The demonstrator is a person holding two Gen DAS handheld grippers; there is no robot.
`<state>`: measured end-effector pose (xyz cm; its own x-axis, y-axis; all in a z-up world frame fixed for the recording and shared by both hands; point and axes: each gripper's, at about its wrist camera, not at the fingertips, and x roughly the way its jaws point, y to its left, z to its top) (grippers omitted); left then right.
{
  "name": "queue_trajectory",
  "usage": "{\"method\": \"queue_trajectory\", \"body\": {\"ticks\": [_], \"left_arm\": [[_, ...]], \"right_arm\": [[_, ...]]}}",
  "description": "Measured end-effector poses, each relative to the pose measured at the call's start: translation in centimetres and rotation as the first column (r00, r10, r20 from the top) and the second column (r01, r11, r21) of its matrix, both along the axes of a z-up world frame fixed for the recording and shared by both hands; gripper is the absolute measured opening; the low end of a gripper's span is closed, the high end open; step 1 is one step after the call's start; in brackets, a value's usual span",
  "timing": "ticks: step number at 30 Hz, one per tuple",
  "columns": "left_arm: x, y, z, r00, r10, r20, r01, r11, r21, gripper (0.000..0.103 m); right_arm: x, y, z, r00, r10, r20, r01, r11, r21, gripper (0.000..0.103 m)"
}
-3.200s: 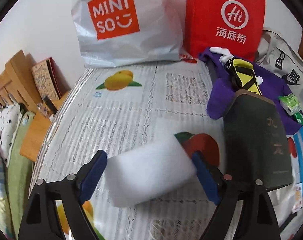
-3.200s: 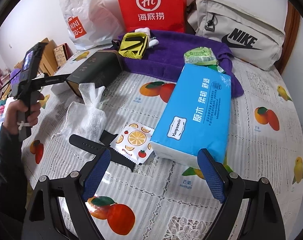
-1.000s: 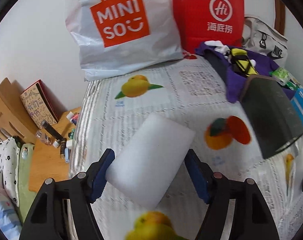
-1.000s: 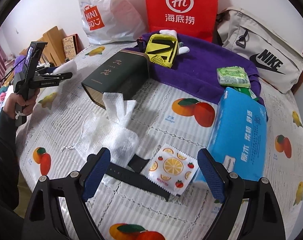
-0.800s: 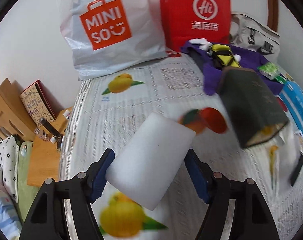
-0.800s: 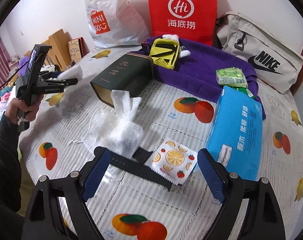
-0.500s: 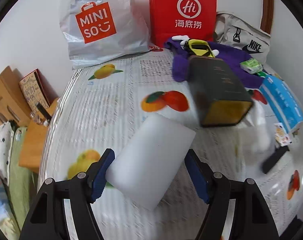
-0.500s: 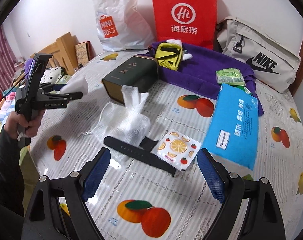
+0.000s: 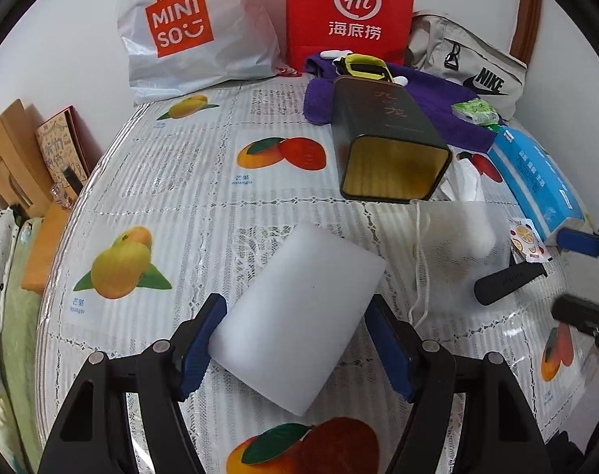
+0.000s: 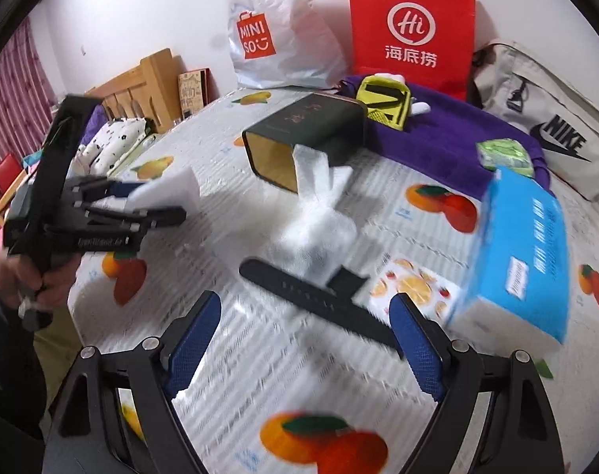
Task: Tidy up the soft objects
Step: 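Grasp the white tissue from the plastic pack with the right tool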
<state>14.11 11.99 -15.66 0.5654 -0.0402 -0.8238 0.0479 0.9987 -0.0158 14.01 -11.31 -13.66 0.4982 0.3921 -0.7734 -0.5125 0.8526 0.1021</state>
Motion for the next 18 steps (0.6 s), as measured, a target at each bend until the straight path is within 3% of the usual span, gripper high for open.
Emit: {"method": "queue_trajectory", "body": {"ticks": [6,12,15,17,18], "left_arm": [[0.5,1.0,0.1,1.000,0.014,0.007,-0.014,1.000,-0.006,0.071],[1.3,1.2,-0.2,1.000,0.003,-0.001,-0.003,1.000,-0.031,0.071],[1.8,1.2,-0.5,1.000,0.000,-0.010,0.000,0.999,-0.038,0.071],[2.1,1.1,-0.8,1.000,-0.005,-0.016,0.005,0.999,-0.043,0.071],[2.2,0.9,-0.8,1.000,-0.007,-0.017,0.006,0.999,-0.042,0.071]], "right_arm": [[4.3,1.7,-0.2,0.998,-0.050,0.025,0.050,0.998,0.034,0.086],[8.5,2.8,-1.1,0.997,-0.072,-0.040,0.074,0.994,0.074,0.065],[9.8,3.3,-2.3,0.993,-0.054,-0.101,0.061,0.996,0.066,0.043],[10.2,3.4,-2.9,0.991,-0.035,-0.131,0.044,0.997,0.064,0.008],[10.1,3.4,-2.9,0.991,-0.027,-0.131,0.036,0.997,0.068,0.007]]}}
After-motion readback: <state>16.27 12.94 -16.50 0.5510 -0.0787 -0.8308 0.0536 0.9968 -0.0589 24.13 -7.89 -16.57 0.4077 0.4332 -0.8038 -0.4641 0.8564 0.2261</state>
